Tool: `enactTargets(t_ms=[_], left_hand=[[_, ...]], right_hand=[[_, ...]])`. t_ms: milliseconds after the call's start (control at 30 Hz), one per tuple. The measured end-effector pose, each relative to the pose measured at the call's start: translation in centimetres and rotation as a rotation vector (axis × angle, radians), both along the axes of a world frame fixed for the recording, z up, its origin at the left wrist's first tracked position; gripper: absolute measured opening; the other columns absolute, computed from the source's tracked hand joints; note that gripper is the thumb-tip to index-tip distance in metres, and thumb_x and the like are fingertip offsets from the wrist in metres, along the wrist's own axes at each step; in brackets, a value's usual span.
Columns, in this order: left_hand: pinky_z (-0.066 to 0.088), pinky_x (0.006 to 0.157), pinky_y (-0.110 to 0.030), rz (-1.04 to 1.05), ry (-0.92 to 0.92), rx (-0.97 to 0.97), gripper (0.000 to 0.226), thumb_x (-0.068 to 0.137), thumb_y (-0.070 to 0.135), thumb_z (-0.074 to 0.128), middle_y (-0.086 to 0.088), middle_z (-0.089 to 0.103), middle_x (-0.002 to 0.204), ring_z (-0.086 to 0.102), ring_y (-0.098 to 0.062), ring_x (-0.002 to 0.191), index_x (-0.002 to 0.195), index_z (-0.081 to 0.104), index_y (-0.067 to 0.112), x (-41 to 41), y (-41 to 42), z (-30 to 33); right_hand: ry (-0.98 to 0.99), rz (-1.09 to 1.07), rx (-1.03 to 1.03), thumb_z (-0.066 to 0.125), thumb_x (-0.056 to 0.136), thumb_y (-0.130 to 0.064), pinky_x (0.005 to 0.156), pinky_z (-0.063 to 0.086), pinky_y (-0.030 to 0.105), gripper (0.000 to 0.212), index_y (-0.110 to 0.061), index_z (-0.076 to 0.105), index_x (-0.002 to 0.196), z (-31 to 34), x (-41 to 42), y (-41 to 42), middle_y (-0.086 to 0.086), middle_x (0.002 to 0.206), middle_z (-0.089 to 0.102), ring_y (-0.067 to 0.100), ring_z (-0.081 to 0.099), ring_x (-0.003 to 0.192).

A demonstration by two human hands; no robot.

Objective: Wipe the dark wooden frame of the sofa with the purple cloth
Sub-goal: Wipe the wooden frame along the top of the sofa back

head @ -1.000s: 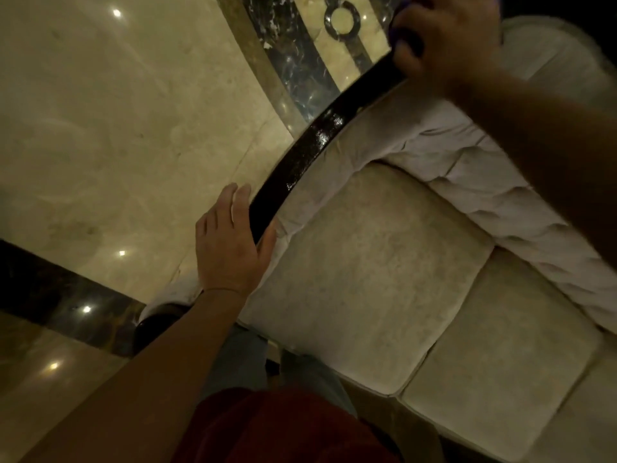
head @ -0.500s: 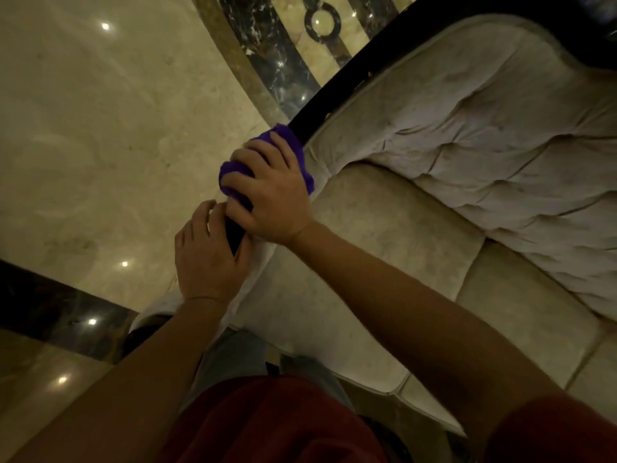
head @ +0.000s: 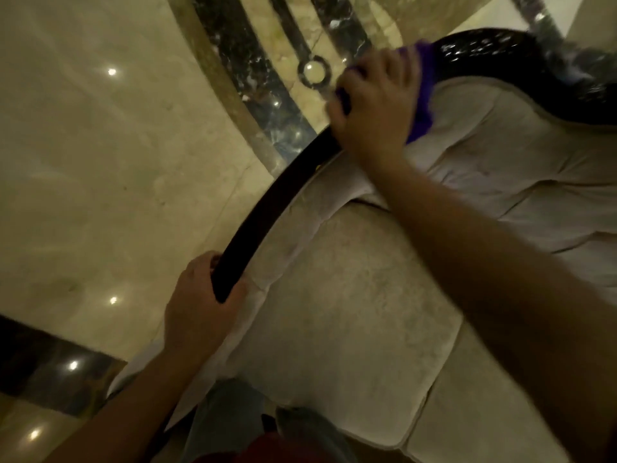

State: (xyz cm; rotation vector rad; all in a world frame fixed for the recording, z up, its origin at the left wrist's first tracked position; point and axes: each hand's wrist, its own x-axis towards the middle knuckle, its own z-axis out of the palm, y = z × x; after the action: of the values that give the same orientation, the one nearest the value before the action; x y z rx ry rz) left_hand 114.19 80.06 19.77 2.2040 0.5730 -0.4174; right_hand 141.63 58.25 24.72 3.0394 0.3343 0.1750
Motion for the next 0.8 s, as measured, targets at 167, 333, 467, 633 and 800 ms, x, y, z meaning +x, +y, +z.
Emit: enactTargets(t_ms=[167,333,467,633,800], left_hand=[[0.043,0.068,-0.035,-0.191,0.092,0.024,0.071,0.077,0.077,0.060,0.004,0.063,0.111,0.057,-0.018,0.083,0.130,0.049,0.032,7.3,-0.2,-0.6],[0.048,0.077,-0.037,-0.372,0.032,-0.019,0.096,0.070,0.091,0.049,0.013,0.058,0.114,0.060,-0.019,0.090,0.149,0.035,0.040,15.2,-3.0,-1.8],[0.045,0.077,-0.037,-0.428,-0.100,-0.011,0.073,0.088,0.066,0.065,-0.005,0.067,0.132,0.067,-0.032,0.109,0.148,0.040,0.032,19.8,-5.3,-3.1],[0.053,0.096,-0.053,-0.480,-0.358,-0.032,0.079,0.093,0.073,0.047,-0.011,0.058,0.140,0.061,-0.036,0.123,0.153,0.035,0.023,26.5,-11.6,-0.4],[0.056,0.080,-0.051,-0.369,-0.554,0.207,0.071,0.098,0.072,0.038,-0.018,0.066,0.120,0.067,-0.041,0.102,0.138,0.047,0.015,29.1,-16.6,0.5]], right_hand=[[0.082,0.317,0.142,0.067,0.092,-0.037,0.120,0.027,0.058,0.027,-0.018,0.080,0.104,-2.0,-5.5,3.1,0.011,0.121,0.072,0.039,0.061,0.123],[0.164,0.358,-0.162,0.033,0.106,-0.050,0.125,0.014,0.056,0.047,-0.028,0.066,0.132,0.4,-0.6,-0.2,0.004,0.146,0.057,0.031,0.046,0.141],[-0.008,0.026,-0.154,0.035,0.104,-0.048,0.111,0.034,0.055,0.047,-0.021,0.068,0.124,4.9,6.3,-7.0,0.010,0.132,0.064,0.034,0.054,0.127],[0.021,-0.286,0.036,0.040,0.108,-0.043,0.101,0.042,0.043,0.041,-0.023,0.064,0.134,6.9,6.3,-13.5,0.009,0.139,0.058,0.033,0.050,0.127],[-0.157,-0.337,0.079,0.040,0.106,-0.046,0.111,0.032,0.040,0.038,-0.029,0.070,0.123,4.9,6.9,-11.8,-0.002,0.137,0.061,0.022,0.050,0.129]])
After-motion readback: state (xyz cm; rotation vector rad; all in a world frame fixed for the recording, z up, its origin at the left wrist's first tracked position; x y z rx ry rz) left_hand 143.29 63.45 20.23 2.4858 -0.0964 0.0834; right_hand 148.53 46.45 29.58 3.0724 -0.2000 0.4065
